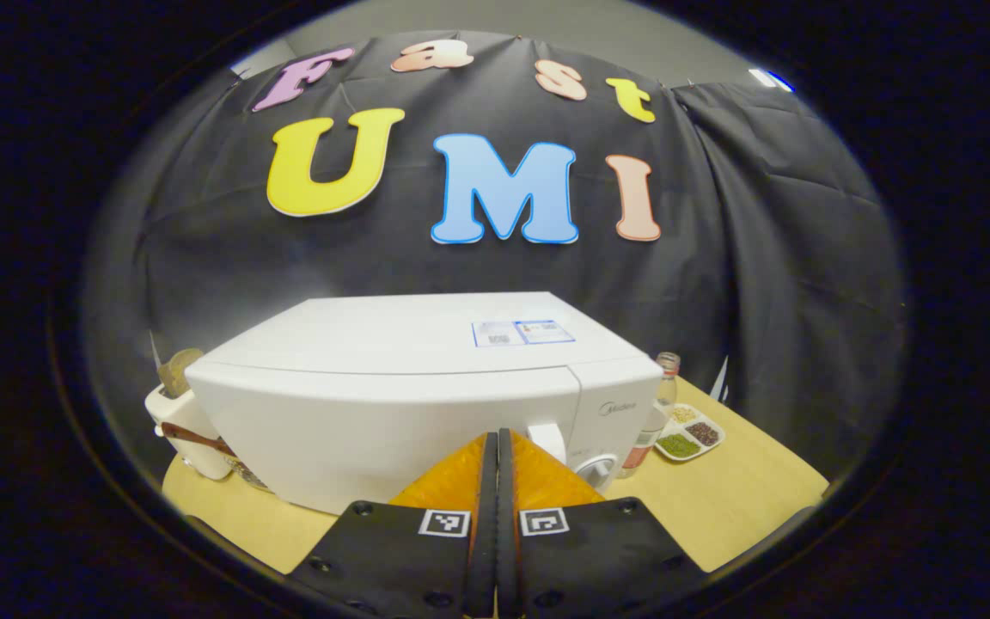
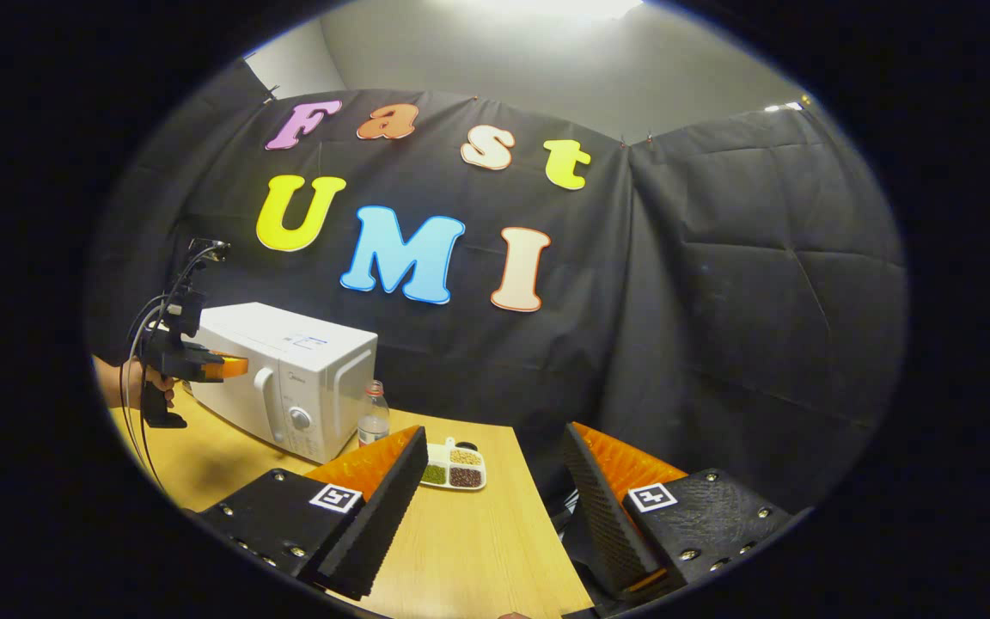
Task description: Open the microwave oven with the left hand, put the food in, and close the microwave oven.
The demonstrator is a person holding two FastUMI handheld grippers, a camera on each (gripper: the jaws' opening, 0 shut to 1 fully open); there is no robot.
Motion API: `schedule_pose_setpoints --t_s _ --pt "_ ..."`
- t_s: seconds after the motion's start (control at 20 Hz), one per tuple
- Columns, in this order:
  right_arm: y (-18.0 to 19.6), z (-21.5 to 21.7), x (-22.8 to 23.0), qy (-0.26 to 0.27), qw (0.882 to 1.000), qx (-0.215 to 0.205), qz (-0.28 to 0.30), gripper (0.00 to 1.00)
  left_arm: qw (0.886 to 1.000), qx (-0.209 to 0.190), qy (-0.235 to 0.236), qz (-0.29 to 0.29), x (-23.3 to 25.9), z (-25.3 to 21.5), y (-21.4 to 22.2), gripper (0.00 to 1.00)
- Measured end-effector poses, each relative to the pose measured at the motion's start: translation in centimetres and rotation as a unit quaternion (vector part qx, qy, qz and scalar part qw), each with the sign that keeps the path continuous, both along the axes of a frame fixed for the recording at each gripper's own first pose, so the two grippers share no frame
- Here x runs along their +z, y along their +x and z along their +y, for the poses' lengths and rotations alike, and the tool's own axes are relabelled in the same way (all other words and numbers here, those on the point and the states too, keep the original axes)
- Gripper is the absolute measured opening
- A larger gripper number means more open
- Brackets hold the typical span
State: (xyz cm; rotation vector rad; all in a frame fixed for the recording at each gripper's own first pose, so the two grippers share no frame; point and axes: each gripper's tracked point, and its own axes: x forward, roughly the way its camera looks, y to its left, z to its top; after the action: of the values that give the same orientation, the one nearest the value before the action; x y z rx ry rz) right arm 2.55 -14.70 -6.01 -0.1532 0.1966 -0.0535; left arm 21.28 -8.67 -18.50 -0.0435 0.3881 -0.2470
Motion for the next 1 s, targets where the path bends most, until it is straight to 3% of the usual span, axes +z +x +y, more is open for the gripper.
schedule_pose_setpoints --t_s 0.2,0.4,0.6,0.75,0.9,1.0 --pt "1.5 3.9 1.1 0.016 0.999 0.042 -0.013 0.97 0.998 0.01 -0.005 -0.069 7.1 2.1 -5.1 0.07" --pt "3.1 7.2 2.1 0.028 0.996 0.074 -0.035 0.97 0.995 0.048 -0.002 -0.09 10.9 6.7 -9.6 0.07" --pt "3.6 9.6 3.5 0.056 0.993 0.081 -0.063 0.96 0.989 0.093 0.0 -0.113 14.1 10.5 -13.4 0.07" --pt "3.7 10.4 3.6 0.064 0.992 0.075 -0.075 0.96 0.988 0.095 -0.006 -0.125 15.8 10.9 -16.0 0.08" --pt "3.6 11.6 3.2 0.086 0.991 0.08 -0.067 0.97 0.984 0.106 0.005 -0.144 16.8 11.2 -17.5 0.94" --pt "3.4 12.3 3.1 0.095 0.99 0.086 -0.061 0.97 0.981 0.112 0.012 -0.159 17.3 11.1 -18.1 0.98"
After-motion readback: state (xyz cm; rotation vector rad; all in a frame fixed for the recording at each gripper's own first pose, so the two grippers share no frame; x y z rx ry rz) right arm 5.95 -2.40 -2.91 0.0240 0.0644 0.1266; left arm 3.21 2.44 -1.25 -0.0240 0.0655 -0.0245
